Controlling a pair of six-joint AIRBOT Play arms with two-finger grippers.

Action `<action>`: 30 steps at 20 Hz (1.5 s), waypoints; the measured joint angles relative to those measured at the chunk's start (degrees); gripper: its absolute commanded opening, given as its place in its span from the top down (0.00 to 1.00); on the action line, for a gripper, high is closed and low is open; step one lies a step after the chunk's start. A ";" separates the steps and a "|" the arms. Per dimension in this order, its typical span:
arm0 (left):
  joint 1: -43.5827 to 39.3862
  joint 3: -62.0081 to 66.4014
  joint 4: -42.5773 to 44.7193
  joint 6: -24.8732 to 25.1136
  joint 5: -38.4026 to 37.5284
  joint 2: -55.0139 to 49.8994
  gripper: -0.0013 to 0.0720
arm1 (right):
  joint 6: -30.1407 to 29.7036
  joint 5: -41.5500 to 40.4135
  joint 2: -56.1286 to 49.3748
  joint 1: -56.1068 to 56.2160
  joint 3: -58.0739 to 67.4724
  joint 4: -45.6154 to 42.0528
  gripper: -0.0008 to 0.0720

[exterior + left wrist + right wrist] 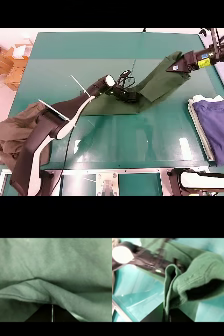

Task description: Fold the shirts.

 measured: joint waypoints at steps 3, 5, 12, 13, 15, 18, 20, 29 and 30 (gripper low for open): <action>1.42 2.16 -0.87 0.04 -4.52 0.52 0.95 | 1.40 -0.07 0.22 2.69 0.70 0.00 0.96; 3.54 4.81 -1.46 0.09 -9.88 2.10 0.95 | 2.19 -0.24 0.26 4.26 0.90 0.04 0.96; 21.84 8.04 -2.21 -0.66 -29.05 15.98 0.95 | 5.05 -8.96 0.09 14.58 -1.51 -0.07 0.96; 24.92 8.09 -2.25 -1.03 -31.76 17.75 0.95 | 5.20 -11.82 -0.17 17.38 -2.89 0.07 0.96; 30.64 8.15 -2.16 -1.84 -35.65 20.92 0.95 | 5.66 -19.02 -1.55 23.98 -6.49 -0.04 0.96; 37.38 8.13 -2.38 -2.54 -38.95 23.74 0.95 | 5.79 -33.16 -6.51 35.47 -10.91 0.48 0.91; 40.33 7.76 -2.64 -2.69 -39.91 24.90 0.95 | 5.55 -43.65 -11.30 43.06 -11.98 1.66 0.15; 43.47 5.42 -2.73 -2.58 -40.39 25.73 0.95 | 11.30 -37.70 -14.27 37.73 -7.17 -6.60 0.16; 43.47 5.40 -2.78 -2.54 -40.37 25.75 0.95 | 12.87 -35.01 -13.42 33.77 -7.48 -8.37 0.15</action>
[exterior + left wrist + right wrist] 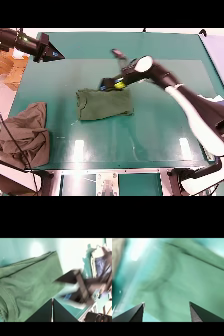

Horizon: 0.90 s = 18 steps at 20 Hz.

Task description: Fold the shirts.

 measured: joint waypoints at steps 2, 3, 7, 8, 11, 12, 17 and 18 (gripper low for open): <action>0.02 -0.09 -0.02 0.04 0.04 0.04 0.95 | 2.43 3.10 1.27 -7.63 -2.21 -1.36 0.11; 0.09 -0.09 0.00 0.04 0.07 0.04 0.95 | 2.89 4.57 1.55 -10.86 -4.31 -0.96 0.11; 0.09 -0.09 -0.02 0.04 0.61 0.04 0.95 | 1.38 5.22 1.62 -17.94 -15.61 2.95 0.11; 0.09 -0.09 -0.02 0.02 0.98 0.04 0.95 | 0.11 4.50 1.14 -18.58 -18.34 4.76 0.11; 0.11 -0.09 -0.02 -0.15 2.03 0.04 0.95 | -4.11 2.93 -1.14 -18.67 -23.17 12.31 0.11; 0.09 -0.09 -0.07 -0.17 2.14 0.04 0.95 | -5.44 2.80 -2.08 -18.10 -23.82 15.13 0.11; 0.09 -0.09 -0.15 -0.35 2.64 0.04 0.95 | -9.55 -1.49 -5.38 -13.75 -21.90 21.22 0.96; 0.07 -0.09 -0.20 -0.37 2.62 0.04 0.95 | -9.88 -1.68 -5.49 -13.38 -20.15 22.56 0.96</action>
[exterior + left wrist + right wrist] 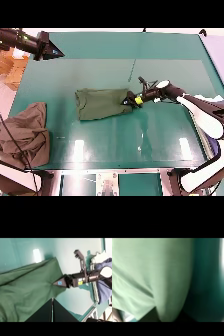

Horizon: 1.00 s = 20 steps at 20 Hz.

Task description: Fold the shirts.

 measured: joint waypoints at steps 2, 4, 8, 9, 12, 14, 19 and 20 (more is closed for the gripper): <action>0.04 0.00 0.02 -0.02 -0.22 0.00 0.95 | 0.09 1.14 0.26 0.20 4.61 0.66 0.96; 0.02 0.00 0.00 -0.02 -0.83 0.00 0.95 | 1.77 2.64 2.21 -1.09 9.27 -1.01 0.96; 0.02 0.00 0.00 -0.04 -2.01 0.00 0.95 | 6.80 7.48 9.33 -9.86 17.40 -7.10 0.96; 0.02 0.00 0.02 -0.07 -2.16 0.00 0.95 | 7.89 8.94 11.43 -13.05 18.47 -8.24 0.96; 0.02 0.00 0.00 -0.07 -2.43 0.00 0.95 | 10.64 13.70 18.32 -24.74 20.44 -10.82 0.96; 0.02 0.00 0.00 -0.07 -2.56 0.00 0.95 | 12.04 16.87 21.99 -32.89 20.92 -13.16 0.96; 0.02 0.00 0.00 0.07 -2.60 0.00 0.95 | 13.60 22.14 27.87 -54.95 21.42 -17.99 0.96; 0.02 0.00 0.00 0.13 -2.64 0.00 0.95 | 13.62 23.32 28.33 -59.10 21.49 -18.49 0.96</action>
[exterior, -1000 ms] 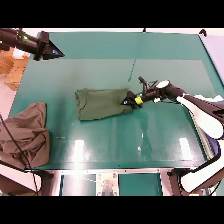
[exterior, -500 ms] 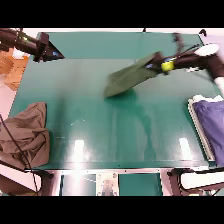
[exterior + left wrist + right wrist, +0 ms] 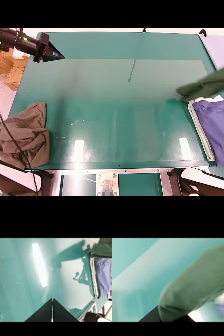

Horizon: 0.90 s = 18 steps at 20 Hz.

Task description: Fold the shirts.

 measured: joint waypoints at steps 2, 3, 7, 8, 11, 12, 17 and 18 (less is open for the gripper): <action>0.00 0.00 0.00 0.11 -0.02 0.00 0.95 | -0.42 1.95 0.48 -6.25 0.02 -1.20 0.96; 0.00 0.00 0.00 0.11 -0.02 0.00 0.95 | -0.83 2.62 0.70 -9.05 0.04 -1.66 0.96; 0.00 0.00 0.02 0.22 0.02 0.00 0.95 | -2.03 4.90 1.55 -14.93 0.04 -3.19 0.96; 0.00 0.00 0.00 0.24 0.02 0.00 0.95 | -2.21 5.27 1.84 -15.58 0.04 -4.26 0.96; 0.00 0.00 0.00 0.28 0.02 0.00 0.95 | -1.66 6.62 2.58 -16.55 -0.52 -9.49 0.96; 0.00 0.00 0.02 0.28 0.02 0.00 0.95 | -0.92 7.45 2.93 -16.74 -1.60 -12.15 0.96; 0.00 0.00 0.02 0.31 0.00 0.00 0.95 | 5.75 9.14 6.51 -17.09 -13.73 -29.46 0.96; 0.00 0.00 0.02 0.31 0.00 0.00 0.95 | 6.91 9.22 7.02 -17.11 -16.87 -32.98 0.96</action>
